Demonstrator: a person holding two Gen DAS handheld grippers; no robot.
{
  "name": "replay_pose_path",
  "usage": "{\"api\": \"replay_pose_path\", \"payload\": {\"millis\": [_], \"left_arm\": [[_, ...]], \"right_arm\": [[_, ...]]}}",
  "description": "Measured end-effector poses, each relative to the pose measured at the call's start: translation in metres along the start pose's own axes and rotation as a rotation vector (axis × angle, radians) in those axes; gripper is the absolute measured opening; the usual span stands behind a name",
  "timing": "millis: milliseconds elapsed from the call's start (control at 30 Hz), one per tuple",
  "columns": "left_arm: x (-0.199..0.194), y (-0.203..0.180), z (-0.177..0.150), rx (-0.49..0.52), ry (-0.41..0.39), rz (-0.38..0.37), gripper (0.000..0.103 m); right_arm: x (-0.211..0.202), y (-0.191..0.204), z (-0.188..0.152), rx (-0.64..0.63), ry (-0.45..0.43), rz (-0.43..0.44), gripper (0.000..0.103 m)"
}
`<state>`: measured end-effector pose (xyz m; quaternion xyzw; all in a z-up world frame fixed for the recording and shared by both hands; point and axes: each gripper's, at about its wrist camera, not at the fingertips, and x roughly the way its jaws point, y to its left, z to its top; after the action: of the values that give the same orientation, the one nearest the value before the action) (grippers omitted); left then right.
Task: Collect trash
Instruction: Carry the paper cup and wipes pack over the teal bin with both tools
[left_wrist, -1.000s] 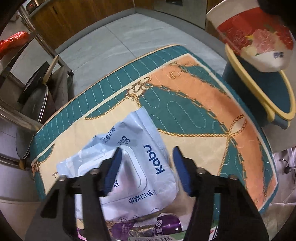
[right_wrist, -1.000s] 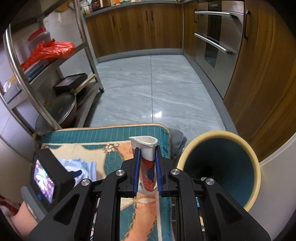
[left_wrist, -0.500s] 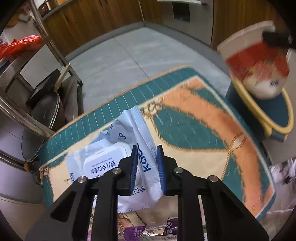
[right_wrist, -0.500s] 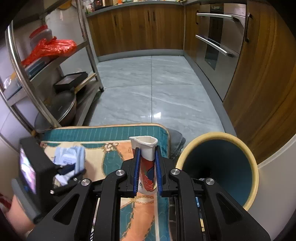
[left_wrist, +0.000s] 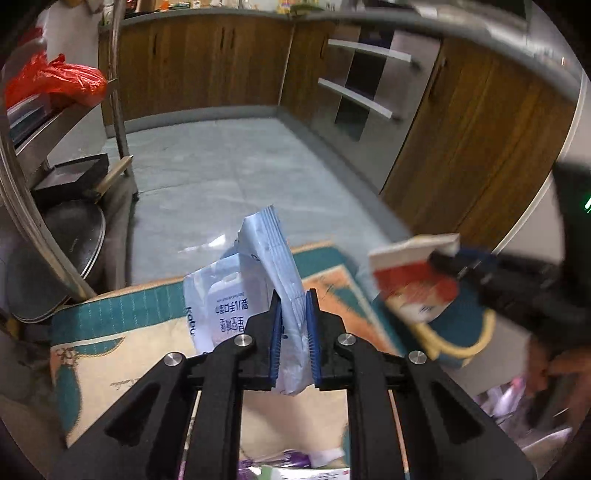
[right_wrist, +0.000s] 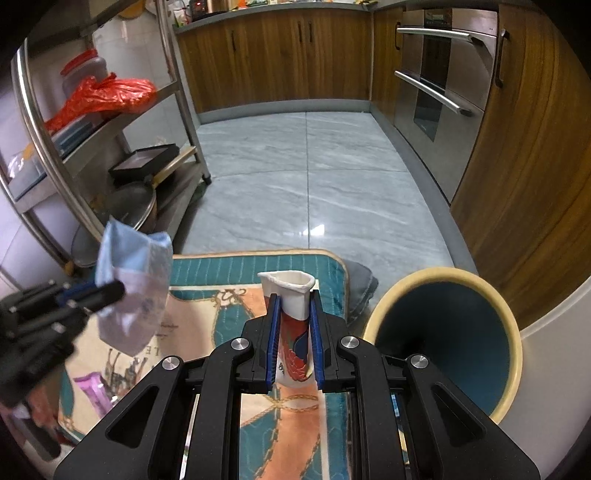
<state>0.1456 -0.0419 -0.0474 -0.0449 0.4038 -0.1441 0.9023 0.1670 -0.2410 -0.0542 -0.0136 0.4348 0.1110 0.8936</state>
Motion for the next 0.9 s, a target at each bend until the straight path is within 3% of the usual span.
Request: {"api": "replay_pose_path", "payload": {"millis": [200, 467, 900], "left_arm": [[-0.02, 0.008, 0.01, -0.071, -0.053, -0.082, 0.012], [-0.014, -0.005, 0.013, -0.01, -0.05, -0.089, 0.012], [-0.004, -0.066, 0.018, 0.122, -0.092, -0.17, 0.012]], "right_arm": [[-0.003, 0.001, 0.004, 0.011, -0.01, 0.018, 0.017], [-0.014, -0.009, 0.005, 0.019, -0.034, 0.005, 0.017], [-0.034, -0.059, 0.0, 0.079, -0.066, -0.091, 0.017]]}}
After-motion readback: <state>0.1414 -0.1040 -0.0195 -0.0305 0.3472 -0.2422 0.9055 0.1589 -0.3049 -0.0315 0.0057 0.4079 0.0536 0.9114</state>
